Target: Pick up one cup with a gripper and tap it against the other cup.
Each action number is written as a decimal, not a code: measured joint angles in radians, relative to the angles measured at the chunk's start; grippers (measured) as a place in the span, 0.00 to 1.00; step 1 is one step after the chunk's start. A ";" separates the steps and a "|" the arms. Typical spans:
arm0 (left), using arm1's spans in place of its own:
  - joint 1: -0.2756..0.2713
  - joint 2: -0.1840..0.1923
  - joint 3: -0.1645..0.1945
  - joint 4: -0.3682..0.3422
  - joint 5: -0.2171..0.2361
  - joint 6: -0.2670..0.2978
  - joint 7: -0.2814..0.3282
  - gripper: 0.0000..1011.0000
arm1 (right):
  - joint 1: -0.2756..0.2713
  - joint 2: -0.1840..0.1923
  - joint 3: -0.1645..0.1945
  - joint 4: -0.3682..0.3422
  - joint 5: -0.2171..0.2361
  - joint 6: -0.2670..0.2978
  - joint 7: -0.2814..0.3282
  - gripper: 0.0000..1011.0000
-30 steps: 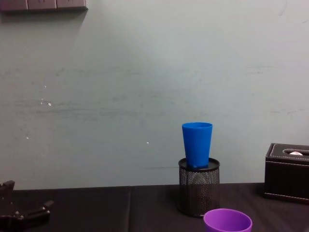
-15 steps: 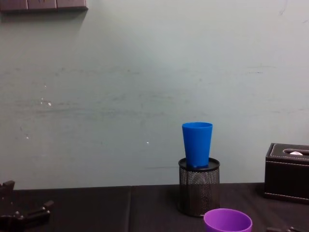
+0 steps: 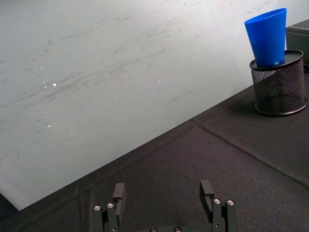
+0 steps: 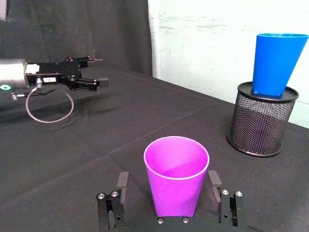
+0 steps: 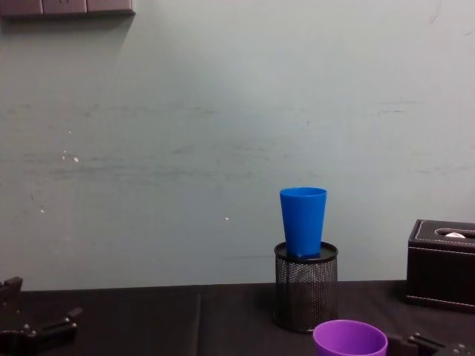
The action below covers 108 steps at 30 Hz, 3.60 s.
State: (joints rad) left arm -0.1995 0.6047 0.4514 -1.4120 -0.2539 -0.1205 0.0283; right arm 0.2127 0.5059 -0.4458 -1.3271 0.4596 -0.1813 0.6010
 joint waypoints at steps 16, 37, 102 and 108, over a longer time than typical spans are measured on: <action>0.000 0.000 0.000 0.000 0.000 0.000 0.000 0.99 | 0.040 -0.071 0.014 0.062 -0.042 -0.004 -0.010 0.99; 0.000 0.000 0.000 0.000 0.000 0.000 0.000 0.99 | 0.054 -0.085 0.011 0.072 -0.057 0.004 -0.009 0.86; 0.000 0.000 0.000 0.000 0.000 0.000 0.000 0.99 | 0.052 -0.083 0.011 0.070 -0.053 0.003 -0.009 0.71; 0.000 0.000 0.000 0.000 0.000 0.000 0.000 0.99 | 0.052 -0.083 0.011 0.070 -0.053 0.003 -0.009 0.71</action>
State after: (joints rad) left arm -0.1995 0.6047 0.4515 -1.4120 -0.2539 -0.1205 0.0283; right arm 0.2644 0.4228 -0.4351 -1.2568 0.4066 -0.1780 0.5924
